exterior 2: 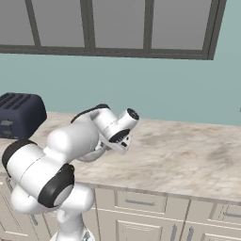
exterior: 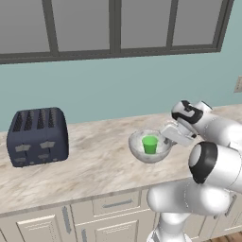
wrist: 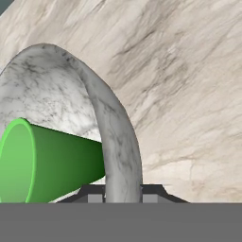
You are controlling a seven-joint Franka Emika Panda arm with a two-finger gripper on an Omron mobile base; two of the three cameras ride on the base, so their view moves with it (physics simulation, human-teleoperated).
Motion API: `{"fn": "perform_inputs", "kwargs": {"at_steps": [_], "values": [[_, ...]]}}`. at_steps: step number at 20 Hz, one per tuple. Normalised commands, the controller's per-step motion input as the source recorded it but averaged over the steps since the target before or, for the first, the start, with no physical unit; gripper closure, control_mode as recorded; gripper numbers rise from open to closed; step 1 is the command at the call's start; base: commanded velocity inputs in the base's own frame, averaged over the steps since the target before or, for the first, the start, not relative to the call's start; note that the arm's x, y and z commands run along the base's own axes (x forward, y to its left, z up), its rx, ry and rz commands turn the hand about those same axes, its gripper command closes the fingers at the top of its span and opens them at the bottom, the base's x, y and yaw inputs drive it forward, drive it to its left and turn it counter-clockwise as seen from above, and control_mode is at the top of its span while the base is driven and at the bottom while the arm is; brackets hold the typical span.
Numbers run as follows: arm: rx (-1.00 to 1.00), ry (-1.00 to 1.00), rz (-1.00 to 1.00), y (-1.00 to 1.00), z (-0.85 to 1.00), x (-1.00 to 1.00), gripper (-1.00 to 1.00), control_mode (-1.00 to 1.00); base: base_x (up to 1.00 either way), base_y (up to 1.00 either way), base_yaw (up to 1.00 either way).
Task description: Place the cup inside the bowl on the dining table and move the bowl to any counter.
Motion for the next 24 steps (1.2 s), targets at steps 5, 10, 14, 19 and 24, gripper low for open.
{"fn": "perform_inputs", "kwargs": {"at_steps": [5, 10, 14, 19, 24], "values": [[0.00, 0.00, 0.00, -0.05, -0.21, 0.01, 1.00, -1.00, 0.00, 0.00, 0.00], [0.00, 0.00, 0.00, -0.01, -0.20, 0.00, 1.00, -1.00, 0.00, 0.00, 0.00], [0.00, 0.00, 0.00, -0.01, -0.16, 0.00, 1.00, -1.00, 0.00, 0.00, 0.00], [0.00, 0.00, 0.00, 0.00, -0.13, 0.00, 1.00, -1.00, 0.00, 0.00, 0.00], [0.00, 0.00, 0.00, 0.00, -0.09, 0.01, 1.00, -1.00, 0.00, 0.00, 0.00]]}}
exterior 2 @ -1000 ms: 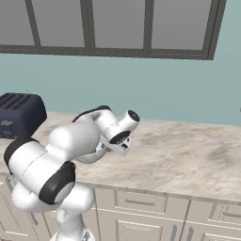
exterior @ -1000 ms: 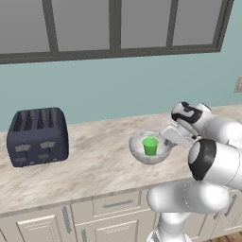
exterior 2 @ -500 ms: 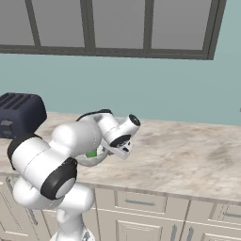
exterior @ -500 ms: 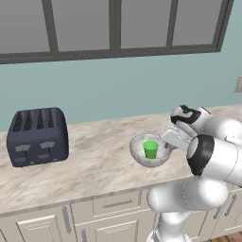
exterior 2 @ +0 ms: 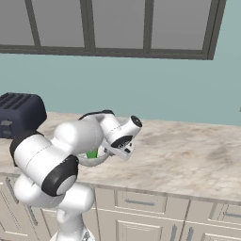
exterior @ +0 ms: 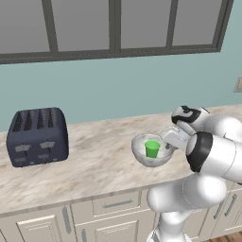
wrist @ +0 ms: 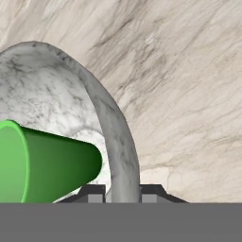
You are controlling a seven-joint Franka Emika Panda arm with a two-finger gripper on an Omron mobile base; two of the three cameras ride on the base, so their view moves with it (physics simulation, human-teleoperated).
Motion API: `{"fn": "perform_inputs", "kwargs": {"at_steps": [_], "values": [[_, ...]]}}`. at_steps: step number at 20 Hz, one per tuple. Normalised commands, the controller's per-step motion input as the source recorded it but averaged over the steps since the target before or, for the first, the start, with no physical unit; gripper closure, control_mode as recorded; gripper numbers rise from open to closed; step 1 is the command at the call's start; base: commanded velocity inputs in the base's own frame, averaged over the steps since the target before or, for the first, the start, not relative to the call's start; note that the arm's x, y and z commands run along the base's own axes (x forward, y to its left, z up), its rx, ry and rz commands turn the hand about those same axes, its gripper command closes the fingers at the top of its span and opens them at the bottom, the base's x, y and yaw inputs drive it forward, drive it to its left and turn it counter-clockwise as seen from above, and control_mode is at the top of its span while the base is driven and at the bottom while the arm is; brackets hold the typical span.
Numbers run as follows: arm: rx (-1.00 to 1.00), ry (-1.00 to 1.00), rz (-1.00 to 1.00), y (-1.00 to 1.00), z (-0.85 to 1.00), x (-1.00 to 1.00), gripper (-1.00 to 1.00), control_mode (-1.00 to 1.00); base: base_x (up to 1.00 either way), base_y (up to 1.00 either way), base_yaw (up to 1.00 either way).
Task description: Place the cup inside the bowl on the dining table and move the bowl to any counter.
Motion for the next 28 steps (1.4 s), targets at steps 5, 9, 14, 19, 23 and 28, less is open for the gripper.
{"fn": "perform_inputs", "kwargs": {"at_steps": [5, 9, 14, 19, 23, 28], "values": [[0.00, 0.00, 0.00, 0.00, 0.00, 0.00, 1.00, -1.00, 0.00, 0.00, 0.00], [0.00, 0.00, 0.00, 0.00, 0.00, 0.00, -1.00, -1.00, 0.00, 0.00, 0.00], [0.00, 0.00, 0.00, 0.00, 0.00, 0.00, -1.00, -1.00, 0.00, 0.00, 0.00], [0.00, 0.00, 0.00, 0.00, 0.00, -0.02, -1.00, -1.00, 0.00, 0.00, 0.00], [0.00, 0.00, 0.00, 0.00, 0.18, 0.00, -1.00, -1.00, 0.00, 0.00, 0.00], [0.00, 0.00, -0.01, -0.06, 0.30, -0.02, -1.00, -1.00, 0.00, 0.00, 0.00]]}}
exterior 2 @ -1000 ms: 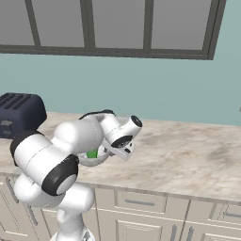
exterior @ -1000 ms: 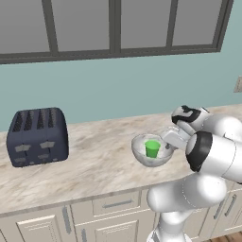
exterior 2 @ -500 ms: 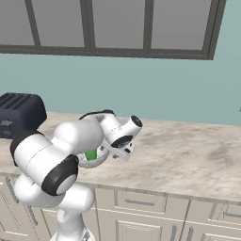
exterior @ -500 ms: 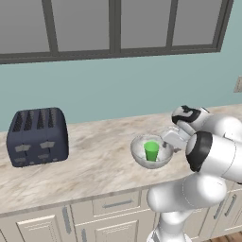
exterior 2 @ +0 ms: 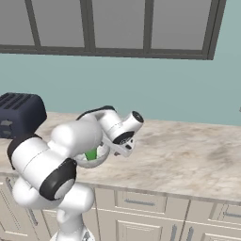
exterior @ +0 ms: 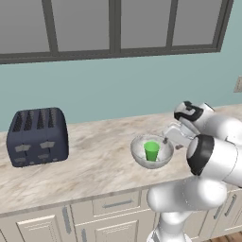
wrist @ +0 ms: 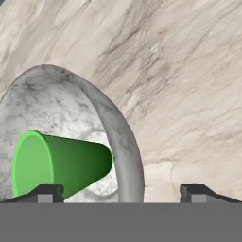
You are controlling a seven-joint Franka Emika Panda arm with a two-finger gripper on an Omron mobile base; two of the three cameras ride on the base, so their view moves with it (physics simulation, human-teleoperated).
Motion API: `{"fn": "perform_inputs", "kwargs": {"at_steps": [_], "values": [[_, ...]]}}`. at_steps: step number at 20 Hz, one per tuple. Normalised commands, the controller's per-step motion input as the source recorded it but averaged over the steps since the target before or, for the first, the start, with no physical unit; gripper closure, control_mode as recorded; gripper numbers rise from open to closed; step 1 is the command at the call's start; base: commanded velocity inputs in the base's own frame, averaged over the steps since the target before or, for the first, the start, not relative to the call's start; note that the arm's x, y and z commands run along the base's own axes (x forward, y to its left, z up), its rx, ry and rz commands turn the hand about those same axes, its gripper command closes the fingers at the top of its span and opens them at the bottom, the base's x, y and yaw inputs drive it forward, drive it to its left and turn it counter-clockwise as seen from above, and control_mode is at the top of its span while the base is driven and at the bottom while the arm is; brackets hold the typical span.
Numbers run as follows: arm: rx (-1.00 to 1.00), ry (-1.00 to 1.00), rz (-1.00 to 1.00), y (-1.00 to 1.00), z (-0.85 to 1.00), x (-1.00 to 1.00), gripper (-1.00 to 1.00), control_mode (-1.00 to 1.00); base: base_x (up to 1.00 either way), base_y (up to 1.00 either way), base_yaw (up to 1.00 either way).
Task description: Place the cup inside the bowl on the dining table and move the bowl to any counter.
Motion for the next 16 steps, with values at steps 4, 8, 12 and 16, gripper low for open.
{"fn": "perform_inputs", "kwargs": {"at_steps": [4, 8, 12, 16], "values": [[0.00, 0.00, -0.01, -0.01, 0.31, -0.22, -1.00, -1.00, 0.00, 0.00, 0.00], [0.00, 0.00, 0.00, 0.00, 0.07, -0.54, -1.00, -1.00, 0.00, 0.00, 0.00], [0.00, 0.00, 0.00, 0.00, 0.00, -0.66, -1.00, -1.00, 0.00, 0.00, 0.00], [0.00, -0.03, 0.00, 0.00, 0.08, -0.62, -1.00, -1.00, 0.00, 0.00, 0.00]]}}
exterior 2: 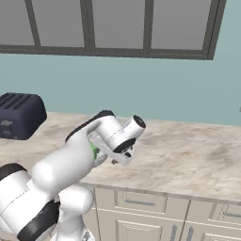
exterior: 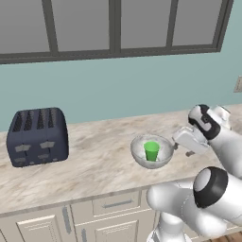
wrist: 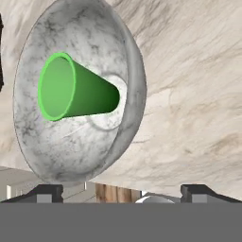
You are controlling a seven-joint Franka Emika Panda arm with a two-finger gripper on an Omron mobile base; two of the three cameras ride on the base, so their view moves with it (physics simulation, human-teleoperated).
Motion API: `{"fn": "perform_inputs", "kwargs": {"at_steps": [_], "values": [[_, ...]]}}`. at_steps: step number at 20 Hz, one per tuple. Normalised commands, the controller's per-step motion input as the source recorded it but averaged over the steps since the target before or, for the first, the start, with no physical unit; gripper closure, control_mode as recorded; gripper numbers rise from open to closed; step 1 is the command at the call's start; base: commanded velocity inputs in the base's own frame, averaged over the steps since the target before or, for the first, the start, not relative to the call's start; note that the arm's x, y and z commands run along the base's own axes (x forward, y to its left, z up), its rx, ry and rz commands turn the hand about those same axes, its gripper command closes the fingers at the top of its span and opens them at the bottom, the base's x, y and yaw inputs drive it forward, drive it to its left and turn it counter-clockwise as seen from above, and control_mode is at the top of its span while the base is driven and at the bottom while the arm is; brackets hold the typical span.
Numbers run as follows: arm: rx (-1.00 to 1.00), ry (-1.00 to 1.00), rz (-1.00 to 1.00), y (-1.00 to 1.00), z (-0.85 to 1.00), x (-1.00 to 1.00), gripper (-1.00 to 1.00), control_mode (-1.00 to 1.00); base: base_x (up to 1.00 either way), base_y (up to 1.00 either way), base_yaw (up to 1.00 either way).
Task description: Place the cup inside the bowl on the dining table and move the bowl to any counter.
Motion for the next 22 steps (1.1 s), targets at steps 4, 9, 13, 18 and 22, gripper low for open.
{"fn": "perform_inputs", "kwargs": {"at_steps": [4, 9, 13, 18, 22], "values": [[-0.01, -0.09, 0.00, 0.00, 0.35, -0.42, -1.00, -1.00, 0.00, 0.00, 0.00], [-0.01, -0.06, 0.00, 0.00, 0.33, -0.40, -1.00, -1.00, 0.00, 0.00, 0.00], [-0.04, -0.08, 0.00, 0.00, 0.40, -0.33, -1.00, -1.00, 0.00, 0.00, 0.00], [-0.05, -0.06, 0.00, 0.00, 0.34, -0.37, -1.00, -1.00, 0.00, 0.00, 0.00], [-0.06, -0.03, 0.00, 0.00, 0.33, -0.39, -1.00, -1.00, 0.00, 0.00, 0.00]]}}
